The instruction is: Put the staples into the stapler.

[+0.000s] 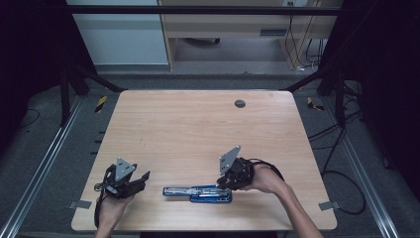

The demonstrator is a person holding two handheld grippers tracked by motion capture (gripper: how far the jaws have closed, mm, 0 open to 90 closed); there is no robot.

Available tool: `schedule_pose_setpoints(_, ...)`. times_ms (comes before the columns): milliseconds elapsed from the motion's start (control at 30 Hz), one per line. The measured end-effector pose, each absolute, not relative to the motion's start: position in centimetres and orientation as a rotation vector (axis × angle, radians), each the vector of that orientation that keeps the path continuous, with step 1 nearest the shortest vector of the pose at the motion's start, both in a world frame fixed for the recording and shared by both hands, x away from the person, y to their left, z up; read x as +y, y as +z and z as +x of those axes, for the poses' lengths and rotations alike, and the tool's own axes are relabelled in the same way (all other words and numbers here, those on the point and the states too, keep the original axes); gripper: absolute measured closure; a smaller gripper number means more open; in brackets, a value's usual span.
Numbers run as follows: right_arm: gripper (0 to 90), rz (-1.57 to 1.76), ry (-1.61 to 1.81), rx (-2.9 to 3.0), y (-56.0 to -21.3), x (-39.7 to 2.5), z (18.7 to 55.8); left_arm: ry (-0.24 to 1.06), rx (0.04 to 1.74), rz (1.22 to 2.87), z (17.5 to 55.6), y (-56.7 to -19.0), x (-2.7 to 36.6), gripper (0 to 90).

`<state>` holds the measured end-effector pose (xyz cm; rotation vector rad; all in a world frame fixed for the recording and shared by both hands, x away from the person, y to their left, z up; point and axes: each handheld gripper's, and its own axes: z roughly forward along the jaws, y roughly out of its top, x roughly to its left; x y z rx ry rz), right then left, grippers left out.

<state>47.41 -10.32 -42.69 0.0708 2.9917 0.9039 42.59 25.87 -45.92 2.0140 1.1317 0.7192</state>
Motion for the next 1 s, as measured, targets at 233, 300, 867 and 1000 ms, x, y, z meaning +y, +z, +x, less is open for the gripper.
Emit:
schedule_pose_setpoints(233, 77.8, 0.071, 0.891, 3.005, -43.3, -10.2, 47.4, 0.718, 1.133, 2.013, 42.6, -45.9, 25.9, 44.3)
schedule_pose_setpoints(300, 77.8, 0.068, 0.889, 3.005, -43.6, -10.2, 47.4, 0.718, 1.133, 2.014, 42.6, -45.9, 25.9, 44.4)
schedule_pose_setpoints(867, 77.8, 0.059, 0.872, 3.018, -44.0, -10.2, 47.4, 0.716, 1.133, 2.017, 42.6, -46.0, 25.8, 44.4)
schedule_pose_setpoints(1000, 77.8, 0.064, 0.874, 3.021, -44.0, -10.1, 47.5, 0.717, 1.133, 2.016, 42.6, -46.0, 25.8, 44.4)
